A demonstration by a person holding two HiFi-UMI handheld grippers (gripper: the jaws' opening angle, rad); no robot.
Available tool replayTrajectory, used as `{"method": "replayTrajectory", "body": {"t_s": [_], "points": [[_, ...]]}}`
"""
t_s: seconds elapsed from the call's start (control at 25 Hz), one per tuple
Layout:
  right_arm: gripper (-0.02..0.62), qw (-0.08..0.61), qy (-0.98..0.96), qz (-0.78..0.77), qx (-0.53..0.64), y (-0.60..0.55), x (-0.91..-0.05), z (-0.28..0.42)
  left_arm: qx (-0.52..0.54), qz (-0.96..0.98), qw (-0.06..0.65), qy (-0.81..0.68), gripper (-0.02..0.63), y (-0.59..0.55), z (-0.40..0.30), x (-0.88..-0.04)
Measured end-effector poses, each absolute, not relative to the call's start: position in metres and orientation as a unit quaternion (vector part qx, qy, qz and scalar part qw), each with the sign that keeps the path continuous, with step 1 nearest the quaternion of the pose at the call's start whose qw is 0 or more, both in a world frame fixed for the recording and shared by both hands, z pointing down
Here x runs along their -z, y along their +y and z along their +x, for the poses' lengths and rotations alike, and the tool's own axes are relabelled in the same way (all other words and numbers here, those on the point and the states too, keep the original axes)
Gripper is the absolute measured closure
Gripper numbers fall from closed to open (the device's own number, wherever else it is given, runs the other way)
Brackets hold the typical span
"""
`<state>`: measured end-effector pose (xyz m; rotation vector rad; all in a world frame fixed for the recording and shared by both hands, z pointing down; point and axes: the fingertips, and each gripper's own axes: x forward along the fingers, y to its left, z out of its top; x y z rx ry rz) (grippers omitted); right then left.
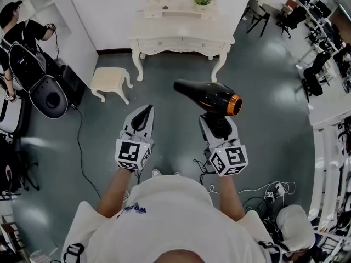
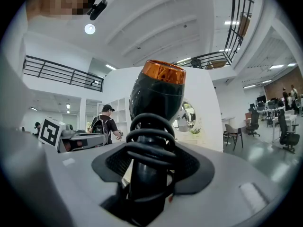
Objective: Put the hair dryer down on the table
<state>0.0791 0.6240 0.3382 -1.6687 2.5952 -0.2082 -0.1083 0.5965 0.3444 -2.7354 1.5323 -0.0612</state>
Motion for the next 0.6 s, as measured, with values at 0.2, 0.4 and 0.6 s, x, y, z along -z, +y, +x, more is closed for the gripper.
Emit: {"method": "replayTrajectory", "body": {"t_s": [0.2, 0.4, 0.6], "points": [[0.327, 0.022, 0.841, -0.536, 0.064, 0.624, -0.339, 0.088, 0.020, -0.870, 0.006, 0.492, 0.598, 0.596, -0.100, -0.344], [0.327, 0.020, 0.844, -0.531, 0.064, 0.614, -0.344, 0.105, 0.017, -0.864, 0.004, 0.504, 0.598, 0.588, -0.085, -0.349], [0.327, 0.008, 0.844, -0.532, 0.070, 0.618, -0.359, 0.119, 0.027, -0.864, -0.006, 0.503, 0.598, 0.593, -0.071, -0.360]]}}
